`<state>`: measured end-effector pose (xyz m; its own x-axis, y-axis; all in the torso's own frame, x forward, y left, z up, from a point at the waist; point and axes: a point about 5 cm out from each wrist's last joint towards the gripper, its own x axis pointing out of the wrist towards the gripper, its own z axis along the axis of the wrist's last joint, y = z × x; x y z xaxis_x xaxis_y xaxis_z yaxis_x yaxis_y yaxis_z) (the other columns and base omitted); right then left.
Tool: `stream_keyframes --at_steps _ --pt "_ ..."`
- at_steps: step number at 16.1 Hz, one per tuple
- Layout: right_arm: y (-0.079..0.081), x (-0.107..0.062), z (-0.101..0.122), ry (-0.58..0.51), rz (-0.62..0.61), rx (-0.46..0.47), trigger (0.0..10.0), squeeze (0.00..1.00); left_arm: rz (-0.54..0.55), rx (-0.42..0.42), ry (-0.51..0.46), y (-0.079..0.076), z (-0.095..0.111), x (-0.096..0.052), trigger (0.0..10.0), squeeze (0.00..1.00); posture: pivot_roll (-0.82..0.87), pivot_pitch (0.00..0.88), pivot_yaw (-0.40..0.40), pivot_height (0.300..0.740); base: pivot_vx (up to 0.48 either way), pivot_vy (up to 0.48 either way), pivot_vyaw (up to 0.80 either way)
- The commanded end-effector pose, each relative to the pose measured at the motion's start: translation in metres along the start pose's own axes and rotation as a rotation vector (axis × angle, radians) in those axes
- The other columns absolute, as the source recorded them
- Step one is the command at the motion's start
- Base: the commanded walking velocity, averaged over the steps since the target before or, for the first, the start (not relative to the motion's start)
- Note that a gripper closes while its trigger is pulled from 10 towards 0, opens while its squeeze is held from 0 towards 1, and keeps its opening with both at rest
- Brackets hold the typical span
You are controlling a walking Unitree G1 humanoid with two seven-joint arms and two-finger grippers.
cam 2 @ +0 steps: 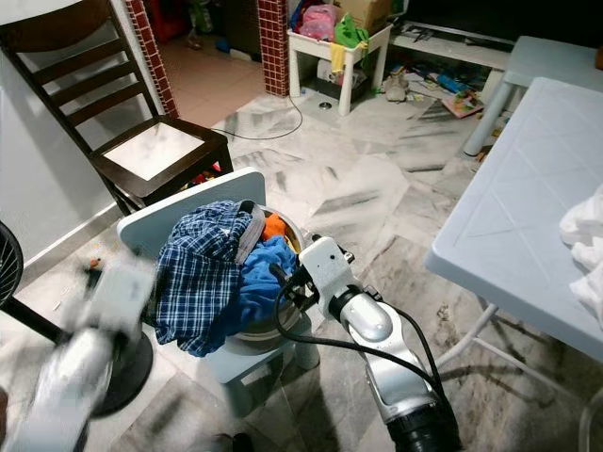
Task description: Hang hanger
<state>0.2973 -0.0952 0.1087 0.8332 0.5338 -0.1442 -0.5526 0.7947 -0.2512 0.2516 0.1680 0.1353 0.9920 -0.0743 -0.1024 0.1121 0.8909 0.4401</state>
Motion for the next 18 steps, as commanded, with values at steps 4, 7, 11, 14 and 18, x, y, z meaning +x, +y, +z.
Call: stream_keyframes --at_steps 4,7,11,14,18 --pt "0.000 -0.004 0.003 -0.008 -0.004 -0.017 10.0 0.00 -0.078 -0.013 0.074 -0.005 -0.015 0.060 10.0 1.00 -0.04 0.081 0.036 0.740 0.000 0.000 0.00" --pt "-0.005 -0.010 0.002 -0.001 -0.028 -0.023 10.0 0.00 -0.094 -0.053 0.110 -0.006 -0.018 0.085 10.0 1.00 -0.09 0.092 0.052 0.740 0.000 0.000 0.00" --pt "-0.009 -0.023 0.000 0.014 -0.058 -0.031 10.0 0.00 -0.179 -0.100 0.243 -0.018 -0.037 0.102 10.0 1.00 -0.12 0.103 0.067 0.740 0.000 0.000 0.00" --pt "-0.009 -0.024 0.001 0.018 -0.059 -0.032 10.0 0.00 -0.263 -0.104 0.304 -0.031 -0.055 0.097 4.2 1.00 -0.13 0.105 0.068 0.740 0.000 0.000 0.00" --pt "-0.006 -0.020 0.003 0.017 -0.050 -0.029 10.0 0.00 -0.253 -0.119 0.304 -0.032 -0.067 0.090 0.0 0.00 -0.10 0.101 0.060 0.740 0.000 0.000 0.00"
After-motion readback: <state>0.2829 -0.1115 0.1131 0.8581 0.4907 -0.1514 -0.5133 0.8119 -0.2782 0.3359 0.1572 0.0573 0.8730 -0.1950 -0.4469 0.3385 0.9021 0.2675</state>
